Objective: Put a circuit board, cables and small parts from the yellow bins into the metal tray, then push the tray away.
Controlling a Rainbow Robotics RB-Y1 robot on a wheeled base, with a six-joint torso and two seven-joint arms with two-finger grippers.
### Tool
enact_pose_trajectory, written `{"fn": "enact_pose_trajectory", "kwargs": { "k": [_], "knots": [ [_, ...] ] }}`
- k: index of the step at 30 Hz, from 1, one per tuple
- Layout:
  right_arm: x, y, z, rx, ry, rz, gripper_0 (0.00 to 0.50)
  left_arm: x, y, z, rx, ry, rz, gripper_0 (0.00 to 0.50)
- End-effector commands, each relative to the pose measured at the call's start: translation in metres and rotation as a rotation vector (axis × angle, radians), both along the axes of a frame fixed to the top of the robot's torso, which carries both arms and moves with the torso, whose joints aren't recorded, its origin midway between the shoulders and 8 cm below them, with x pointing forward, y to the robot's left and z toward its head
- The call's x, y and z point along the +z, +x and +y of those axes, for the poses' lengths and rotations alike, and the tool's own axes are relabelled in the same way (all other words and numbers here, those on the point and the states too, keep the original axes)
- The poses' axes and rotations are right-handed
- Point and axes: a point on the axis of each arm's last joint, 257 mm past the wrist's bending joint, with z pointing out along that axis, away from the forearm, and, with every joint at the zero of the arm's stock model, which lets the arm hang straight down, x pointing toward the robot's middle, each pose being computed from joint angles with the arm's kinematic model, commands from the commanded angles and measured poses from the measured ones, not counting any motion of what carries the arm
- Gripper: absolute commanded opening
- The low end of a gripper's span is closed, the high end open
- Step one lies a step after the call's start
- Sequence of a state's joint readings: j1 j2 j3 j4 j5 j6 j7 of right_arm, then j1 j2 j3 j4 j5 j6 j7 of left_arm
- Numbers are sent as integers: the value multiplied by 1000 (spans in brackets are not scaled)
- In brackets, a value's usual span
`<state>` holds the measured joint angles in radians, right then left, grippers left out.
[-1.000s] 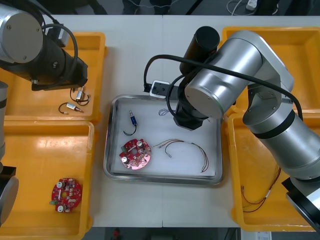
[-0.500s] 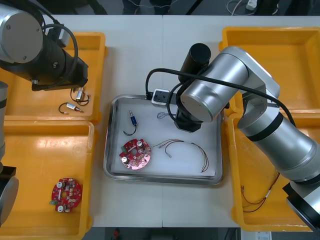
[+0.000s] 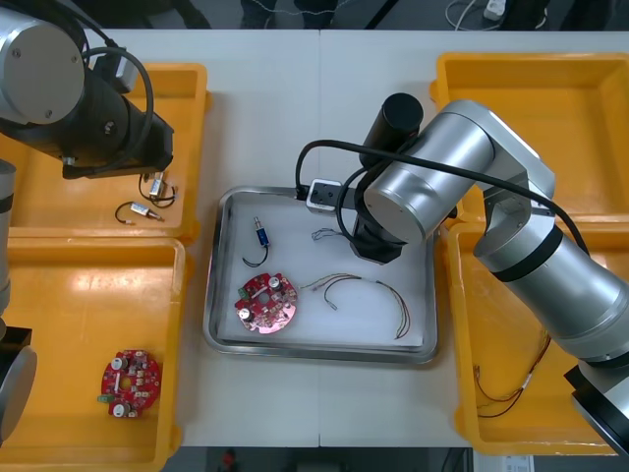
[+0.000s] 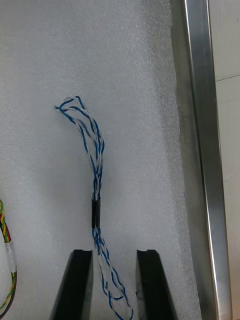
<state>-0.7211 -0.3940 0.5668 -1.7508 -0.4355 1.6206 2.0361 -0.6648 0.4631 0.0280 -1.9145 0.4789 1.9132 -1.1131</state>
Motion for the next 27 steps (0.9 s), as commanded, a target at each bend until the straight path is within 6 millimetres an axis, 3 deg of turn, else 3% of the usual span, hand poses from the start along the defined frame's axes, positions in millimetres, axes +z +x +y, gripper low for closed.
{"fn": "enact_pose_trajectory", "kwargs": {
  "k": [1, 13, 19, 25, 27],
  "knots": [
    [1, -1, -10, -2, -12, 2, 500, 9, -3, -3, 40, -56, -22, 4],
    [35, -17, -19, -42, 16, 18, 500, 3, -5, -21, 17, -34, -9, 4],
    [61, -32, -38, -99, 18, 28, 500, -3, -9, -49, 29, -42, 11, 5],
    [93, -25, -41, -196, 149, -22, 500, -14, -16, -80, 23, -50, 29, 3],
    [109, -21, -47, -278, 222, -49, 500, -18, -15, -99, 15, -71, 17, 5]
  ]
}}
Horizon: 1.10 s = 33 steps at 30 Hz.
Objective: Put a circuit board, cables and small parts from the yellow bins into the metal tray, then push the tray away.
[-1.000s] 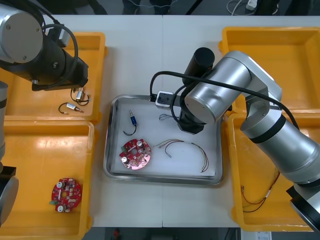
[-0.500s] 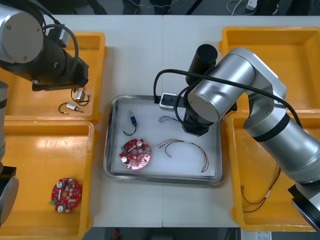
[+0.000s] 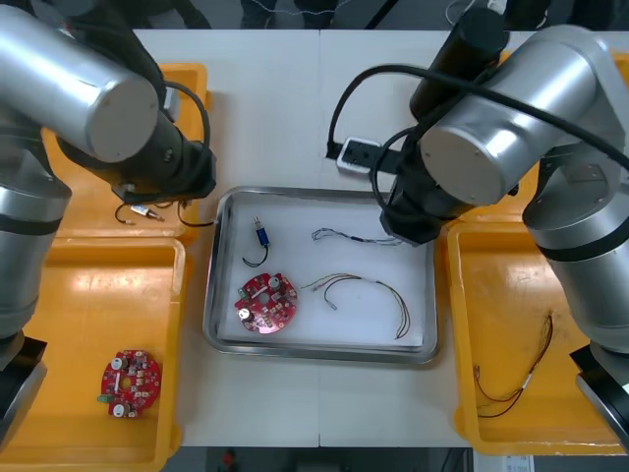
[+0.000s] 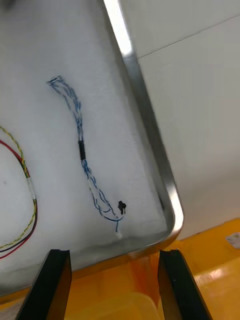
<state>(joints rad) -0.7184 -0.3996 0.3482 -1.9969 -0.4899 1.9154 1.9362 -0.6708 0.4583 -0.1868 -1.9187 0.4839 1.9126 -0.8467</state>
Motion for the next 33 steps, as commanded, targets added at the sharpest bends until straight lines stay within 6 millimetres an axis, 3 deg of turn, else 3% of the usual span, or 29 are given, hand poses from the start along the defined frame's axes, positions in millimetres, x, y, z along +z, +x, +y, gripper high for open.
{"fn": "enact_pose_trajectory", "kwargs": {
  "k": [1, 8, 17, 23, 32, 33],
  "knots": [
    [36, 8, -17, -150, 128, -68, 500, 19, 3, -53, -50, -59, -74, 4],
    [69, 18, -48, -376, 304, -110, 500, 3, 4, -99, -78, -98, -104, 2],
    [84, 24, -96, -648, 473, -109, 500, -37, 15, -142, -119, -97, -124, 5],
    [84, 20, -130, -785, 552, -94, 500, -61, 22, -158, -128, -91, -132, 4],
    [76, 4, -186, -927, 604, -99, 500, -75, 16, -165, -139, -79, -117, 5],
    [75, 3, -193, -944, 608, -99, 500, -75, 16, -165, -137, -80, -117, 42]
  ]
}}
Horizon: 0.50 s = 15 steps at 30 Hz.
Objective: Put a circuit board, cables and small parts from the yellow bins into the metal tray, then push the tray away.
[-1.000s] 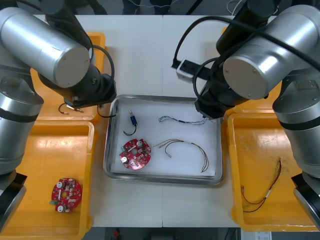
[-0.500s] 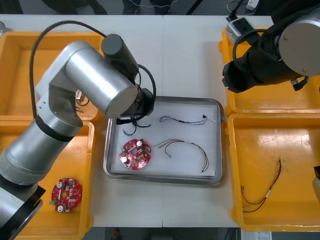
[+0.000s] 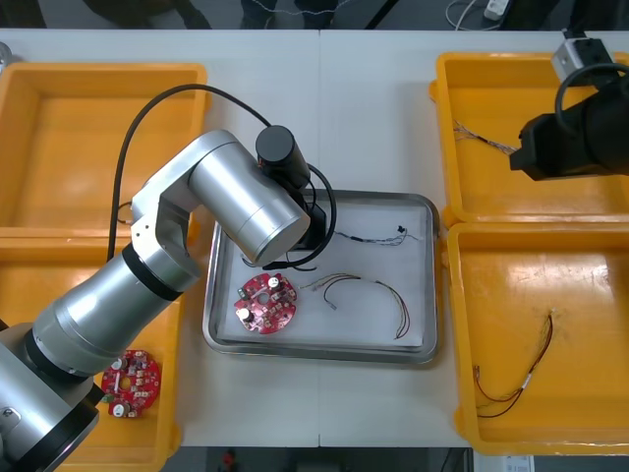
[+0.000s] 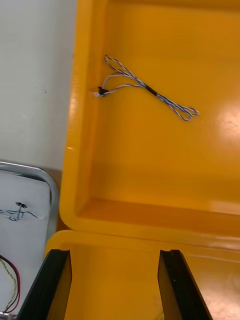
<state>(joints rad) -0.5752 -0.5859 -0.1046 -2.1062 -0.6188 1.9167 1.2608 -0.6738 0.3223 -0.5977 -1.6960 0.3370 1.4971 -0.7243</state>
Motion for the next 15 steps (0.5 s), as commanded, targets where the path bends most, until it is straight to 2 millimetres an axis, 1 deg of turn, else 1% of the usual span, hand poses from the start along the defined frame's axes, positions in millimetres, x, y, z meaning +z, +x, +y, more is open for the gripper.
{"fn": "enact_pose_trajectory", "kwargs": {
  "k": [1, 2, 3, 4, 9, 12, 14, 15],
  "knots": [
    [9, -11, -41, -104, 29, -26, 500, 20, 2, -27, 43, -79, -30, 98],
    [8, -12, -45, -112, 30, -25, 500, 20, 2, -28, 43, -80, -31, 172],
    [4, -15, -52, -133, 40, -18, 500, 20, 2, -27, 46, -82, -28, 380],
    [2, -17, -57, -142, 43, -13, 500, 21, 3, -28, 46, -84, -33, 500],
    [-8, -26, -75, -188, 55, 9, 500, 22, 4, -27, 52, -86, -37, 500],
    [-16, -30, -80, -202, 59, 26, 500, 26, 4, -27, 56, -87, -45, 500],
    [-22, -34, -84, -212, 59, 40, 500, 33, 2, -23, 68, -88, -43, 500],
    [-22, -34, -84, -212, 59, 40, 500, 33, 2, -23, 68, -88, -43, 500]
  ]
}}
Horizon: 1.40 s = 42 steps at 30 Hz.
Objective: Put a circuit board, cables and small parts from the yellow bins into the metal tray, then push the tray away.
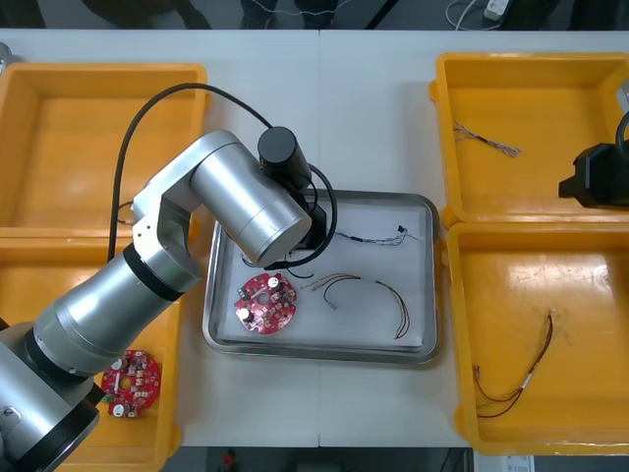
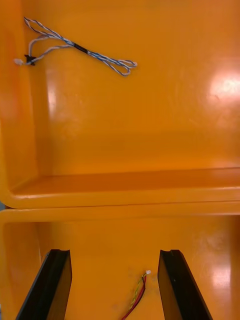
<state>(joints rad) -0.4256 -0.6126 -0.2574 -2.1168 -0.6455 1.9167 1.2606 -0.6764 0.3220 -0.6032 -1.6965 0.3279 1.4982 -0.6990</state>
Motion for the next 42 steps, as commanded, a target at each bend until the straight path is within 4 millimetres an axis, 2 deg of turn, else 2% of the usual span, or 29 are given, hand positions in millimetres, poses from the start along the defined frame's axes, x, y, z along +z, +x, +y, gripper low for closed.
{"fn": "enact_pose_trajectory", "kwargs": {
  "k": [1, 3, 4, 10, 15, 17, 18, 20, 36, 39, 42],
  "knots": [
    [0, -12, -22, -71, 0, 2, 500, 41, -1, -19, 57, -83, -39, 500],
    [-6, -16, -27, -84, -1, 16, 500, 53, -7, -14, 65, -91, -27, 500],
    [-6, -16, -27, -84, -1, 16, 500, 53, -7, -14, 65, -91, -27, 500],
    [-23, -29, -43, -117, -12, 57, 500, 90, -23, 16, 91, -109, -4, 500],
    [-30, -36, -49, -128, -15, 75, 500, 113, -36, 61, 85, -56, 18, 500],
    [-32, -38, -50, -134, -12, 80, 500, 123, -37, 74, 65, -59, 2, 500],
    [-32, -38, -50, -134, -12, 80, 500, 123, -37, 74, 65, -59, 2, 500],
    [-36, -40, -51, -134, -12, 90, 500, 134, -41, 95, 44, -65, -23, 500],
    [-32, -41, -45, -105, -21, 85, 500, 134, -80, 231, 26, 53, 3, 500],
    [-29, -41, -37, -65, -48, 83, 500, 129, -86, 251, 22, 85, 12, 500],
    [-23, -40, -17, 4, -69, 73, 500, 124, -94, 272, 28, 110, 25, 500]
  ]
}}
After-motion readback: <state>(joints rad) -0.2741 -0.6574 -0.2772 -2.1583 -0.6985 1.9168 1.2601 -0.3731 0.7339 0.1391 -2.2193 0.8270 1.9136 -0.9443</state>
